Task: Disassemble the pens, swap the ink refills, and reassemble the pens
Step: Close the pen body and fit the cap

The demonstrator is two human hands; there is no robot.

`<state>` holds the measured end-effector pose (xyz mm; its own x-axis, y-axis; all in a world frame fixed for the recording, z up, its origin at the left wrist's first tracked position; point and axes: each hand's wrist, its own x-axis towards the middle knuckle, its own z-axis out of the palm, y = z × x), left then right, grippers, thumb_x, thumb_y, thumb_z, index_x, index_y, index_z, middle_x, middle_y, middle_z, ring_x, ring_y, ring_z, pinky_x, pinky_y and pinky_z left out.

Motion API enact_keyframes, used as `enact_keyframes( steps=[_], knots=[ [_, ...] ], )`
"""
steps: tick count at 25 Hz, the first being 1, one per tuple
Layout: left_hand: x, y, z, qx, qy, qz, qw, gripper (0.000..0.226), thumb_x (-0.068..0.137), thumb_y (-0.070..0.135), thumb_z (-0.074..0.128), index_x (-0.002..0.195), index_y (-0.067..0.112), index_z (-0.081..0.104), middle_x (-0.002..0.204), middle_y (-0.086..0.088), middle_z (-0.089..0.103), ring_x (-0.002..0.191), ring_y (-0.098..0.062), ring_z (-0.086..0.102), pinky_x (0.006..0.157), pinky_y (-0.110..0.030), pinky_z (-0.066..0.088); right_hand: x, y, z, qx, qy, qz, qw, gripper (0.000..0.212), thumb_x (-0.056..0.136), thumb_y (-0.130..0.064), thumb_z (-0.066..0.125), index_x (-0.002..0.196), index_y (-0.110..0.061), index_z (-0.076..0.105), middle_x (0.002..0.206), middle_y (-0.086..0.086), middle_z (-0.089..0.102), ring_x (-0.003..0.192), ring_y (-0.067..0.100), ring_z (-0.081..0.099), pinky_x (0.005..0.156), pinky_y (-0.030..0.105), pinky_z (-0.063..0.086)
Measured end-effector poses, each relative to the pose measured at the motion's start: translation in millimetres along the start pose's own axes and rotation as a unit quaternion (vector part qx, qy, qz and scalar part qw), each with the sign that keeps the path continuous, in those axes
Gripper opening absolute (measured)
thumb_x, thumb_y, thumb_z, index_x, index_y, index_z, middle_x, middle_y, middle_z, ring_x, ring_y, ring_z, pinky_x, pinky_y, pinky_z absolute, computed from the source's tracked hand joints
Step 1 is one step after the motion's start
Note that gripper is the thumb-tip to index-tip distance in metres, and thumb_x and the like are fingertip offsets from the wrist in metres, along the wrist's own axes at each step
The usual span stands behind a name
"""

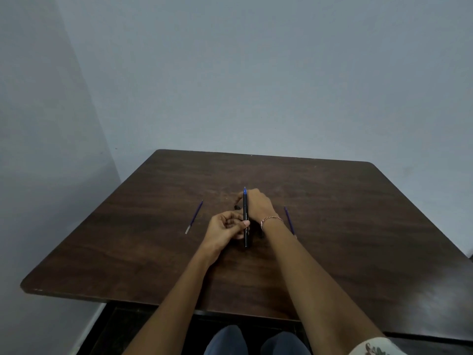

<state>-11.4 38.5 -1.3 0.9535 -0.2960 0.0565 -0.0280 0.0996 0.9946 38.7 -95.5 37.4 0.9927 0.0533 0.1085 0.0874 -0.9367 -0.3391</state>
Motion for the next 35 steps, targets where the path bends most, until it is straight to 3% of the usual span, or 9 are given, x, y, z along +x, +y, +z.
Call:
enact_keyframes(
  steps=[3,6,9,14,19,22,26,29,35],
  knots=[
    [1.0,-1.2,-1.7,0.007,-0.004,-0.003,1.0,0.011,0.079,0.01,0.073,0.087,0.009,0.066,0.075,-0.004,0.071,0.073,-0.013,0.069,0.059,-0.02,0.054,2.6,1.5,1.0,0.053,0.007,0.009,0.999,0.019,0.086,-0.014,0.067,0.105,-0.013,0.068,0.108,0.01,0.068,0.098,0.025,0.065,0.086,0.037,0.054],
    [2.0,-2.1,-1.4,0.021,-0.003,-0.001,1.0,0.01,0.079,0.011,0.074,0.086,0.008,0.066,0.071,-0.001,0.071,0.069,-0.01,0.068,0.057,-0.019,0.053,-4.8,8.5,-5.3,0.22,0.072,0.058,0.971,0.021,0.078,-0.018,0.075,0.099,-0.017,0.072,0.092,0.002,0.073,0.088,0.013,0.067,0.082,0.025,0.053],
    [2.5,-2.0,-0.4,0.041,0.002,-0.002,0.999,0.011,0.078,0.011,0.075,0.085,0.007,0.067,0.066,0.001,0.07,0.064,-0.008,0.066,0.056,-0.018,0.052,-27.3,23.7,-1.9,0.4,0.176,0.125,0.891,0.024,0.075,-0.019,0.078,0.098,-0.023,0.072,0.076,-0.007,0.067,0.073,0.005,0.062,0.067,0.019,0.05],
    [-0.2,-0.2,1.9,0.08,0.009,0.002,0.997,0.009,0.075,0.01,0.077,0.08,0.011,0.069,0.064,0.001,0.069,0.057,-0.005,0.064,0.053,-0.016,0.051,-61.9,28.3,12.7,0.608,0.228,0.129,0.75,0.022,0.078,-0.013,0.075,0.093,-0.028,0.07,0.084,-0.008,0.074,0.069,0.001,0.066,0.052,0.011,0.045],
    [0.0,0.7,4.7,0.099,0.009,0.005,0.995,0.01,0.074,0.008,0.078,0.077,0.011,0.07,0.063,0.001,0.07,0.054,-0.005,0.063,0.051,-0.016,0.05,-70.4,33.7,15.3,0.658,0.245,0.097,0.705,0.026,0.087,-0.004,0.064,0.108,-0.019,0.067,0.075,-0.01,0.07,0.047,0.002,0.044,0.043,0.017,0.038],
    [-1.1,0.9,4.0,0.11,-0.007,0.002,0.994,0.01,0.073,0.01,0.079,0.079,0.01,0.071,0.066,-0.001,0.071,0.056,-0.006,0.063,0.052,-0.016,0.049,-71.7,34.7,12.9,0.688,0.265,0.097,0.669,0.025,0.087,-0.001,0.063,0.102,-0.02,0.067,0.08,-0.007,0.071,0.055,0.001,0.055,0.046,0.016,0.042],
    [-2.5,-0.1,4.3,0.115,-0.029,0.0,0.993,0.01,0.074,0.009,0.078,0.082,0.008,0.072,0.064,0.001,0.072,0.057,-0.004,0.064,0.051,-0.014,0.048,-73.2,38.9,12.1,0.725,0.278,0.099,0.622,0.024,0.088,-0.001,0.061,0.109,-0.012,0.063,0.099,0.014,0.068,0.079,0.015,0.063,0.057,0.017,0.049],
    [-3.7,0.1,4.4,0.122,-0.042,0.005,0.992,0.008,0.074,0.01,0.078,0.08,0.01,0.073,0.065,0.0,0.072,0.057,-0.005,0.063,0.052,-0.014,0.047,-73.0,41.4,10.3,0.753,0.307,0.097,0.574,0.024,0.088,0.002,0.06,0.108,-0.01,0.061,0.096,0.017,0.067,0.076,0.016,0.063,0.064,0.019,0.052],
    [-4.8,-0.1,3.3,0.125,-0.052,0.007,0.991,0.007,0.073,0.011,0.078,0.079,0.012,0.073,0.067,-0.002,0.072,0.06,-0.007,0.064,0.053,-0.015,0.047,-72.5,42.7,10.2,0.753,0.314,0.108,0.568,0.024,0.087,0.004,0.061,0.105,-0.012,0.061,0.087,0.005,0.068,0.065,0.005,0.064,0.065,0.017,0.053]
  ],
)
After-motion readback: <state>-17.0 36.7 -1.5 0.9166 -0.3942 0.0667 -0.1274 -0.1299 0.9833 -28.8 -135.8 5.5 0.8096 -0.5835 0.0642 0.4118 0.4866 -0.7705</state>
